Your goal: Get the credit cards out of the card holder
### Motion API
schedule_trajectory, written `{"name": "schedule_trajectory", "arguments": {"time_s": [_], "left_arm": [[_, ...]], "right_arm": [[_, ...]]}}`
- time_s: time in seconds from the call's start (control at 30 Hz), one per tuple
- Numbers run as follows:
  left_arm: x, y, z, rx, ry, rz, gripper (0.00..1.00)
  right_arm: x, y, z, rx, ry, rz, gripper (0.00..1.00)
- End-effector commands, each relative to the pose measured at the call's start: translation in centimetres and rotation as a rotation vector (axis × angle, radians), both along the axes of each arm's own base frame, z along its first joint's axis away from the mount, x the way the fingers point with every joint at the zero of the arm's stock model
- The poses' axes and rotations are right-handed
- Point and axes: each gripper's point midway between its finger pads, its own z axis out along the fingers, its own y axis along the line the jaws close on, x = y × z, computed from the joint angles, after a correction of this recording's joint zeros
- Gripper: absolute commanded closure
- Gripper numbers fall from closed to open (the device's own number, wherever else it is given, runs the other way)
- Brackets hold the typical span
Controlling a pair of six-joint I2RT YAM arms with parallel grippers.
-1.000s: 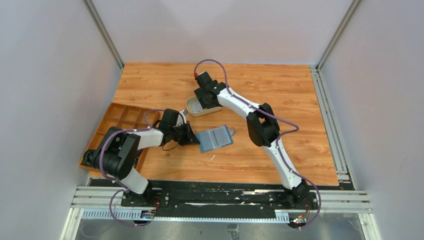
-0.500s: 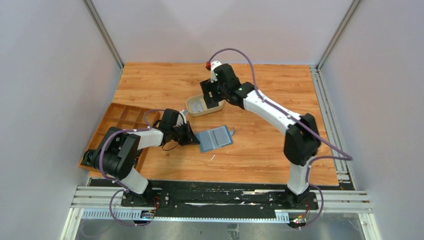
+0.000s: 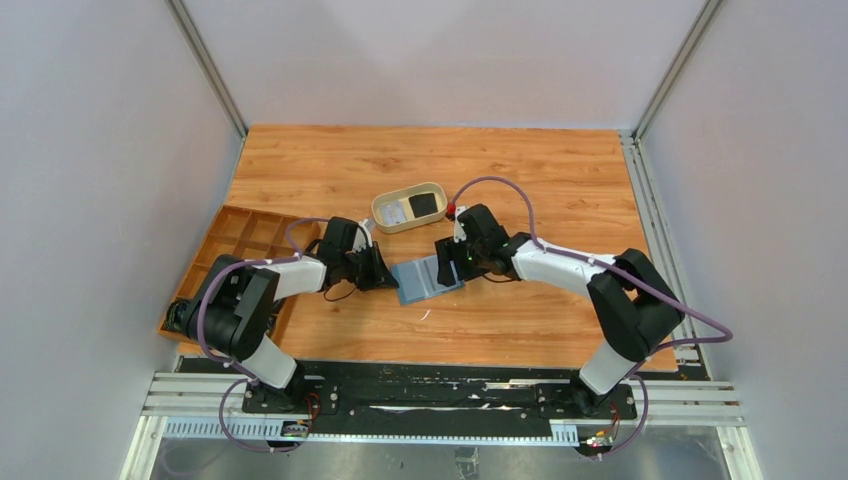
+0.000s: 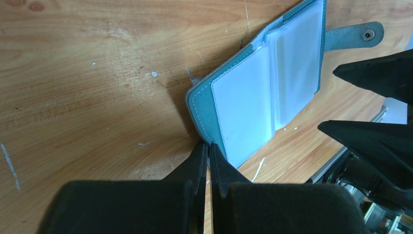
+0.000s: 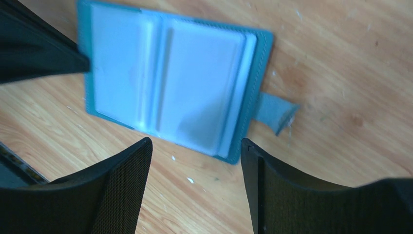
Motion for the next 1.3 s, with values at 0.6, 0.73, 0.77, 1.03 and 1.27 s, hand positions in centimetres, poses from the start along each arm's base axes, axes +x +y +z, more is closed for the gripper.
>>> {"name": "schedule_trajectory", "arguments": {"time_s": [0.6, 0.73, 0.77, 1.03, 1.27], "left_arm": [[-3.9, 4.8, -5.3, 0.260, 0.162, 0.038, 1.00], [-3.8, 4.8, -5.3, 0.260, 0.163, 0.038, 1.00], [-3.8, 4.7, -5.3, 0.260, 0.162, 0.038, 1.00], [-3.5, 4.7, -5.2, 0.262, 0.161, 0.036, 1.00], [-3.5, 4.7, -5.2, 0.267, 0.160, 0.035, 1.00]], "right_arm": [[1.4, 3.3, -1.3, 0.129, -0.004, -0.020, 0.31], [1.5, 2.2, -1.4, 0.098, -0.031, -0.053, 0.31], [1.6, 2.1, -1.4, 0.092, -0.036, -0.055, 0.30], [1.3, 1.1, -2.4, 0.048, -0.027, -0.073, 0.30], [0.7, 1.5, -2.7, 0.072, -0.002, -0.055, 0.30]]}}
